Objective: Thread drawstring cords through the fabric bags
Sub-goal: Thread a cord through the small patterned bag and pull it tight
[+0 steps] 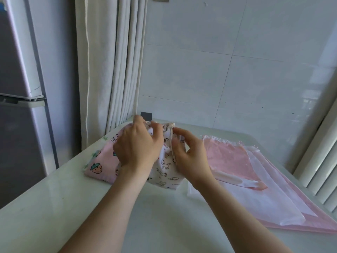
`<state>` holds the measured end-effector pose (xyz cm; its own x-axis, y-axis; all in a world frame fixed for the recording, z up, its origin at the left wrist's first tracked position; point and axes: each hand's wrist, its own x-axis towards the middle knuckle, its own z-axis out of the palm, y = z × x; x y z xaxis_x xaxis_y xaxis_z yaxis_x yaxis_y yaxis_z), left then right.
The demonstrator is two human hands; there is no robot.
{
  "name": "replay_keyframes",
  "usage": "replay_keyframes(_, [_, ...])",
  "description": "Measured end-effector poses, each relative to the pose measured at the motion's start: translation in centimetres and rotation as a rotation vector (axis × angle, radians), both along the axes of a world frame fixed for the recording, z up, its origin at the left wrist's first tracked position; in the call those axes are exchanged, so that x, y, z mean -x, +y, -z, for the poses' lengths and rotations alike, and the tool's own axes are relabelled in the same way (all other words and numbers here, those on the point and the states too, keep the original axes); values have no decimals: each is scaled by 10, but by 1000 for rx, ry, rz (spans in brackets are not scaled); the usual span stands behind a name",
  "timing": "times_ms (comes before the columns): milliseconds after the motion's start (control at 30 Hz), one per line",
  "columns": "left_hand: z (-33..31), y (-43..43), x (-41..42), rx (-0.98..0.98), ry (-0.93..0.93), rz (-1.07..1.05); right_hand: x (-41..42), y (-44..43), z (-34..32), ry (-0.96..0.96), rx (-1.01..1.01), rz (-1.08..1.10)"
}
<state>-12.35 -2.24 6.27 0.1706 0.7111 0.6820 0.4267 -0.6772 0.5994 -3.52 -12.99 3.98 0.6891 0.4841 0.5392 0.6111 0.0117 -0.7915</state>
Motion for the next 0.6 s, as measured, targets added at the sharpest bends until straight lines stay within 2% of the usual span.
replay_keyframes(67, [-3,5,4,-21,-47,-35,5,5,-1,11,8,-89])
replay_keyframes(167, [-9,13,8,-15,-115,-103,10,16,-5,161,-40,-199])
replay_keyframes(267, [-4,30,8,-50,-143,-170,11,38,-1,157,-18,-166])
replay_keyframes(433, [16,56,3,-12,18,-290,9,73,18,-114,270,-104])
replay_keyframes(600, [35,57,-10,27,305,-82,9,89,35,-224,389,-111])
